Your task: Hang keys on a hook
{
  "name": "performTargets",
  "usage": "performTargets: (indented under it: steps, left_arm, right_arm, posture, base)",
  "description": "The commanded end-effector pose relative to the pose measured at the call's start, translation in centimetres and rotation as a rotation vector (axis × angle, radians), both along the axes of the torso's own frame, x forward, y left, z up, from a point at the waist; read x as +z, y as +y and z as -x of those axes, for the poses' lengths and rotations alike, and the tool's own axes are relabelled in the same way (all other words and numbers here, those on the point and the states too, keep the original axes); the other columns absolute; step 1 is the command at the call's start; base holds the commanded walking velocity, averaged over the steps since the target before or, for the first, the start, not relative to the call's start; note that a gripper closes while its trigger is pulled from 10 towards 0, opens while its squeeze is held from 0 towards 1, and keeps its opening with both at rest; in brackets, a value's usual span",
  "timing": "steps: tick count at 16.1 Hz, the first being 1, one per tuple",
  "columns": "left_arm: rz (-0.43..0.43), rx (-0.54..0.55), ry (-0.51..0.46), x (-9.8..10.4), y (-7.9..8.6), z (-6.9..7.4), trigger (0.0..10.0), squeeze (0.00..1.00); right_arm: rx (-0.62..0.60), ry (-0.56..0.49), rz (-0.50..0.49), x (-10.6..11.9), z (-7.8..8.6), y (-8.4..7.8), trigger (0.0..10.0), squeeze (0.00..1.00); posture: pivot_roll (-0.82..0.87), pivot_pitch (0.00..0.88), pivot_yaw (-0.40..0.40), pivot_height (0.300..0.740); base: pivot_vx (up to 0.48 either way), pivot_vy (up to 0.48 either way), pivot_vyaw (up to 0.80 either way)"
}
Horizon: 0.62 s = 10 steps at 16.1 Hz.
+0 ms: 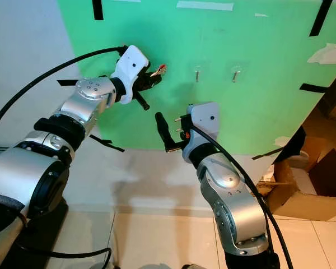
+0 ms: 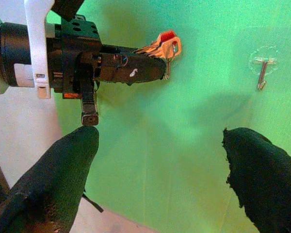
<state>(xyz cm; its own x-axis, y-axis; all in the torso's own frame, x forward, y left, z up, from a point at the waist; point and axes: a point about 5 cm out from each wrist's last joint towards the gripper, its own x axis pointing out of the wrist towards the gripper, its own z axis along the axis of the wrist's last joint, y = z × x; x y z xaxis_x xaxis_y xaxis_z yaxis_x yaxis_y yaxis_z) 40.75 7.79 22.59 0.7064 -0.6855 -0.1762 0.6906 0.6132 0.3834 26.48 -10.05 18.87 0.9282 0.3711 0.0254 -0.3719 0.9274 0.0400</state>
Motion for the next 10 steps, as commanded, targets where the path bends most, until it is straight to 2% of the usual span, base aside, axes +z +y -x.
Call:
performTargets:
  steps: [1, 3, 6, 10]
  left_arm:
    - [-0.065, -0.004, 0.092, -2.1, 1.0, 0.3, 0.0, 0.00]
    - [-0.019, -0.004, 0.104, -1.7, 1.1, 0.2, 0.0, 0.00]
    - [0.101, 0.030, 0.088, -0.3, 1.5, -0.1, 0.0, 0.00]
    - [0.080, 0.013, 0.114, -0.6, 1.6, 0.0, 0.0, 0.00]
  right_arm:
    - [-0.007, -0.003, 0.003, 0.0, -0.1, 0.0, 10.0, 0.00]
    - [-0.006, -0.004, 0.003, 0.0, -0.2, -0.1, 10.0, 0.00]
    - [-0.007, -0.004, 0.002, 0.0, -0.1, 0.0, 10.0, 0.00]
    - [-0.006, -0.002, 0.003, 0.0, -0.2, 0.0, 10.0, 0.00]
  posture:
    - [-0.10, 0.000, 0.025, 0.740]
    - [-0.10, 0.000, 0.025, 0.740]
    - [-0.10, 0.000, 0.018, 0.740]
    - [-0.10, 0.000, 0.019, 0.740]
  base:
    - [0.000, 0.000, 0.00]
    - [0.000, 0.000, 0.00]
    - [0.000, 0.000, 0.00]
    - [0.000, 0.000, 0.00]
